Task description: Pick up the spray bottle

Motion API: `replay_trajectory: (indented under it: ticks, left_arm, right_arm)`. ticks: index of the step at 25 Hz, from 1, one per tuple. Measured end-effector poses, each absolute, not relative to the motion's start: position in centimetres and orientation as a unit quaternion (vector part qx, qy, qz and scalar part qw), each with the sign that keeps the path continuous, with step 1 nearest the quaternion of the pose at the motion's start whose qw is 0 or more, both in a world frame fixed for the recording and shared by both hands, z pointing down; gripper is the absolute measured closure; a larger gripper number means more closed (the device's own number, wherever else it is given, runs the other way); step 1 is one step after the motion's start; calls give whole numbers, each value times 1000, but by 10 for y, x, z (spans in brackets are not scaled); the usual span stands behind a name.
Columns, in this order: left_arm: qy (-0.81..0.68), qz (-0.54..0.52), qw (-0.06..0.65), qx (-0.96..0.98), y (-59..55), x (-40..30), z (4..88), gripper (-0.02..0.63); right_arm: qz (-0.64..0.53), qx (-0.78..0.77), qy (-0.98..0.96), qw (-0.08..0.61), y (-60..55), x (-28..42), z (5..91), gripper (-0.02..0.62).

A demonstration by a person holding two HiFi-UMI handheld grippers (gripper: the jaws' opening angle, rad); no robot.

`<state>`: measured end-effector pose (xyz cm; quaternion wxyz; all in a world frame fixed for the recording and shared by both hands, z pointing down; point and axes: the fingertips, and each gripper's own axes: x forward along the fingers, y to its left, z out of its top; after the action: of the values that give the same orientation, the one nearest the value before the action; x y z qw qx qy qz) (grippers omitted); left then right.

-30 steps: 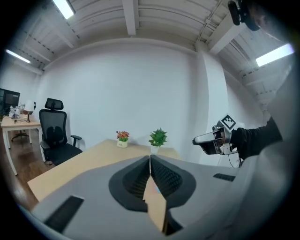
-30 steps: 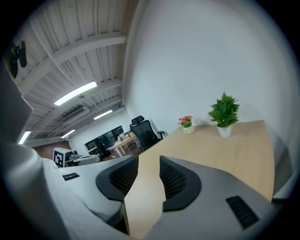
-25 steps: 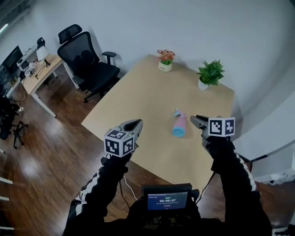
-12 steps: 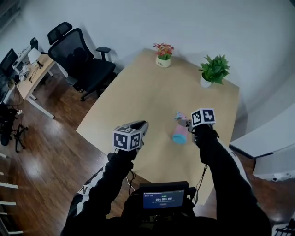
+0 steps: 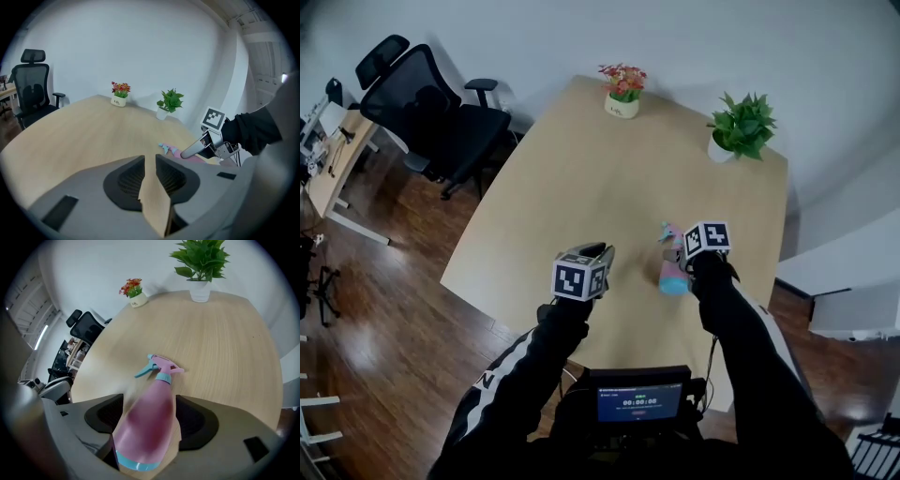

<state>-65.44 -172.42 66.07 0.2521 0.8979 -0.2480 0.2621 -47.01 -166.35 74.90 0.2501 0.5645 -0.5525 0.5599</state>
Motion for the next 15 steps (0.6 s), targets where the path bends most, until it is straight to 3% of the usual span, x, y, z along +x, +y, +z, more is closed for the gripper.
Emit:
replay_trajectory:
  ticks: [15]
  left_arm:
    - [-216, 252, 278, 901, -1763, -661, 679, 522]
  right_arm:
    - [592, 544, -531, 268, -1690, -501, 787, 213]
